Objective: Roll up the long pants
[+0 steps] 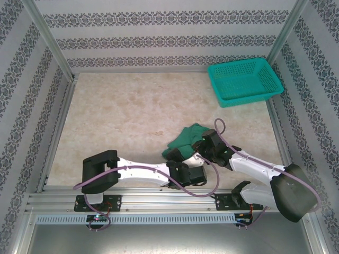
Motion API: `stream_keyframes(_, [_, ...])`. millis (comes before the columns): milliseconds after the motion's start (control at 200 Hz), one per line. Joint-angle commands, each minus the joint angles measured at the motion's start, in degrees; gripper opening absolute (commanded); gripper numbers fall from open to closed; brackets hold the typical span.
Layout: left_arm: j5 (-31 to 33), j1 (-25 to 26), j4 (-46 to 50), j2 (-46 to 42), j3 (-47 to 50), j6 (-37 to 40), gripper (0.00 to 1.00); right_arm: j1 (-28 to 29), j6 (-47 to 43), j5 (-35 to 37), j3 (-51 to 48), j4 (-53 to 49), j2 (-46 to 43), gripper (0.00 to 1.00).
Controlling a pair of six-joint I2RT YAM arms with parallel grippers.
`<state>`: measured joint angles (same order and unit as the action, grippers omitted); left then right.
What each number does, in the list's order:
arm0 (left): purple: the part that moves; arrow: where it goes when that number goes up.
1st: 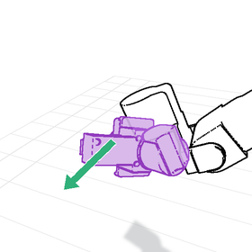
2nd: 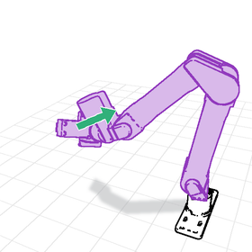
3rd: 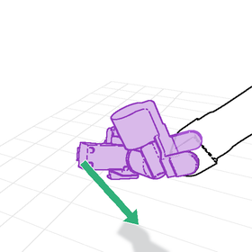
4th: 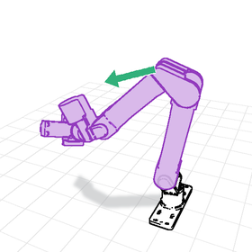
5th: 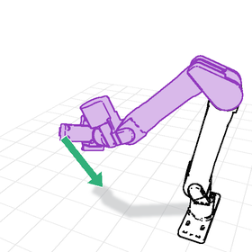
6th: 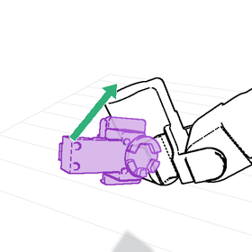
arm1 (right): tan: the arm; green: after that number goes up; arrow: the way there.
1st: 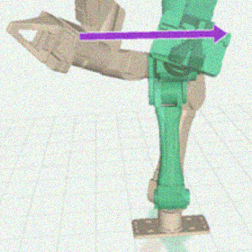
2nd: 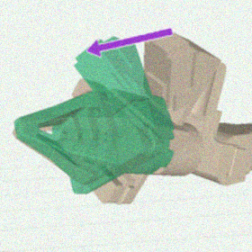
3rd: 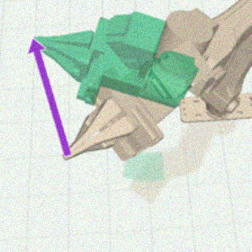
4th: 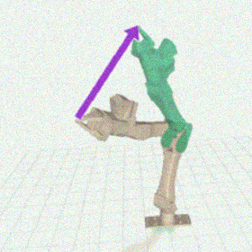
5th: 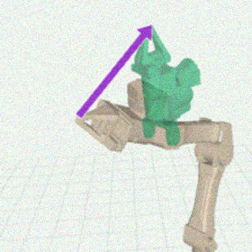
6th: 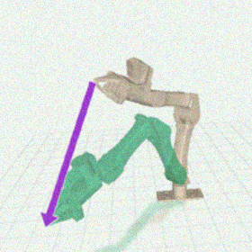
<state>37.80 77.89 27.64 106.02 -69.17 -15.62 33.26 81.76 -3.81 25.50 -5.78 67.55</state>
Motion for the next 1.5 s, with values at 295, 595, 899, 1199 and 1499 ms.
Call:
stream_keyframes(295, [6.1,-0.4,4.1,0.2,-5.5,6.3,1.0,3.8,2.1,-0.3,1.9,1.9,8.9,0.0])
stream_keyframes(595, [7.0,-3.6,12.8,9.4,-10.7,0.8,1.0,5.4,3.8,-1.9,1.4,3.7,8.8,0.0])
stream_keyframes(899, [10.0,-8.4,14.9,18.1,-12.6,0.3,1.0,5.5,7.0,-4.0,-4.8,-0.4,-4.3,0.0])
stream_keyframes(1199, [9.2,-8.3,4.4,8.2,-2.7,1.4,1.0,-2.6,6.2,-4.6,-10.5,-11.3,-20.7,0.0])
stream_keyframes(1499, [4.4,-8.1,1.1,10.4,-3.6,5.8,1.0,-4.4,5.3,-6.5,-11.3,-11.0,-20.8,0.0])
